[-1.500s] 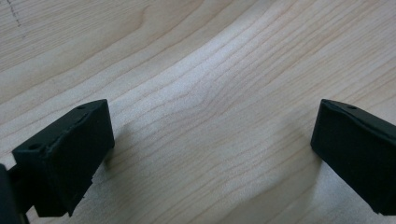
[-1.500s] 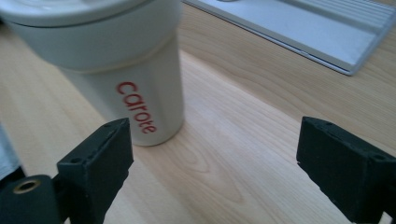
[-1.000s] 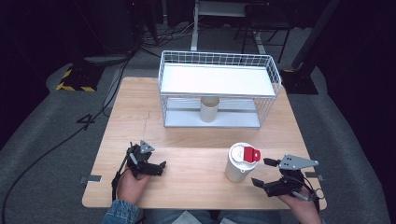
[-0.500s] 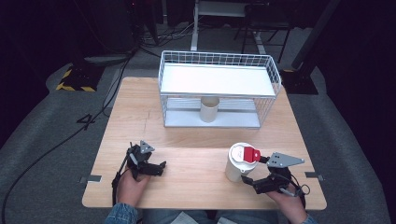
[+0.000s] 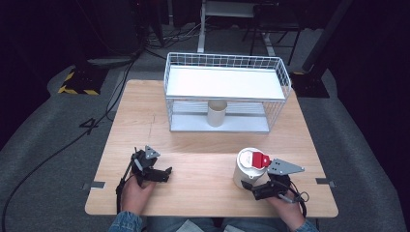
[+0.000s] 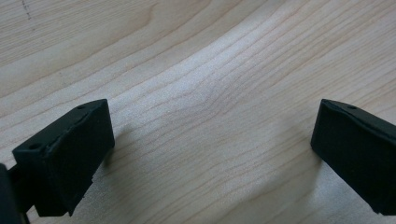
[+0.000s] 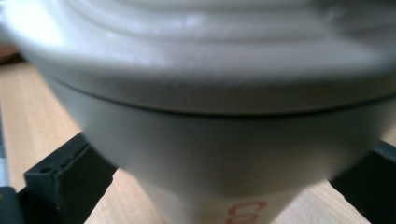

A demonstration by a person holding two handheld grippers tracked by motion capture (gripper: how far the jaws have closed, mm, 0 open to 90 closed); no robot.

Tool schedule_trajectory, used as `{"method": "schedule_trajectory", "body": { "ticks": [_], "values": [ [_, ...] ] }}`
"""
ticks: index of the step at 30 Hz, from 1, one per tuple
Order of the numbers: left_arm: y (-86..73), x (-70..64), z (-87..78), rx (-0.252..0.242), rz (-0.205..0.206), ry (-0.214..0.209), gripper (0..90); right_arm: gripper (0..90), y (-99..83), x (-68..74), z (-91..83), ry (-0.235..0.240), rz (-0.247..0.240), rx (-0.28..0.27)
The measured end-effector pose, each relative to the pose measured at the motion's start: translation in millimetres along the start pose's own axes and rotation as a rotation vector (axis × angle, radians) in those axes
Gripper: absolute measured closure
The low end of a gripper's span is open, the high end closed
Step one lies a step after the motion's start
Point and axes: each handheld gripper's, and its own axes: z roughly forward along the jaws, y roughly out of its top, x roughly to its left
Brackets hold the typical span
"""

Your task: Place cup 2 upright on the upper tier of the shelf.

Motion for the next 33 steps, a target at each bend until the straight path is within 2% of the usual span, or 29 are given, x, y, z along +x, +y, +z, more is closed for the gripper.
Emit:
{"method": "schedule_trajectory", "body": {
  "ticks": [1, 3, 7, 12, 15, 33],
  "values": [
    [0.0, 0.0, 0.0, 0.000, 0.000, 0.000, 0.0, 0.2, -2.3, 0.5, 4.3, -0.032, -0.002, -0.012],
    [0.0, 0.0, 0.0, 0.000, 0.000, 0.000, 0.0, 0.3, -3.6, 0.4, 6.5, -0.048, 0.007, -0.026],
    [0.2, 0.0, 0.2, -0.001, -0.001, 0.000, 0.0, 0.5, -6.1, 1.2, 9.4, -0.037, 0.012, -0.063],
    [0.2, 0.1, 0.2, -0.001, -0.001, 0.000, 0.0, 9.3, -7.5, 4.4, 15.9, -0.035, -0.007, -0.070],
    [0.2, 0.0, 0.2, 0.000, 0.000, 0.000, 0.0, 11.3, -7.8, 5.2, 15.5, -0.053, -0.018, -0.069],
    [0.2, 0.1, 0.2, 0.000, 0.000, 0.000, 0.0, 11.9, -6.1, 4.6, 14.9, -0.045, -0.022, -0.057]
  ]
}}
